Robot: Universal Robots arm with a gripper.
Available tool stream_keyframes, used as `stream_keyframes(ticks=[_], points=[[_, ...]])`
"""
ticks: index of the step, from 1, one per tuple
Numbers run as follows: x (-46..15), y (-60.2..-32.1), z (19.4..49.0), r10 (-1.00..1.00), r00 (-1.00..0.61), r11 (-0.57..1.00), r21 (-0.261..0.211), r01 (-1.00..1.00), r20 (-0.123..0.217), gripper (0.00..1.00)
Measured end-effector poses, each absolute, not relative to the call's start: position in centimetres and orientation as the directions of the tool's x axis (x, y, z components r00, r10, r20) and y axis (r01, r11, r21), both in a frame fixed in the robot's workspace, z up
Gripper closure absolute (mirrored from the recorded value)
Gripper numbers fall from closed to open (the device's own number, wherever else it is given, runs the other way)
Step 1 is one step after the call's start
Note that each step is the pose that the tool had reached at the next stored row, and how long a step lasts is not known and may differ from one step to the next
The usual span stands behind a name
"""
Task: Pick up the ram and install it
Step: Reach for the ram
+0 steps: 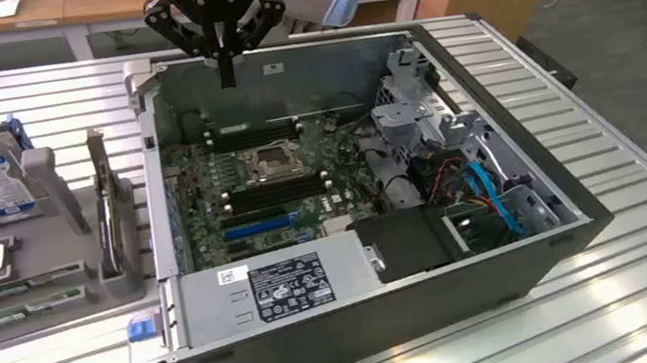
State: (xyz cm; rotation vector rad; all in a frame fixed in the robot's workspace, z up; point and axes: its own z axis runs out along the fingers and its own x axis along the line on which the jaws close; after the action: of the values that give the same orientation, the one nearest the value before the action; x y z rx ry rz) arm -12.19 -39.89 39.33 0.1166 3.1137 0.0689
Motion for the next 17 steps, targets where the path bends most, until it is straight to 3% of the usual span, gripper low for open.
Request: stream_keyframes(ticks=[17], points=[[-12.89,-39.89,39.33,0.075,-0.997,0.996,0.045,0.074,-0.023,0.89]])
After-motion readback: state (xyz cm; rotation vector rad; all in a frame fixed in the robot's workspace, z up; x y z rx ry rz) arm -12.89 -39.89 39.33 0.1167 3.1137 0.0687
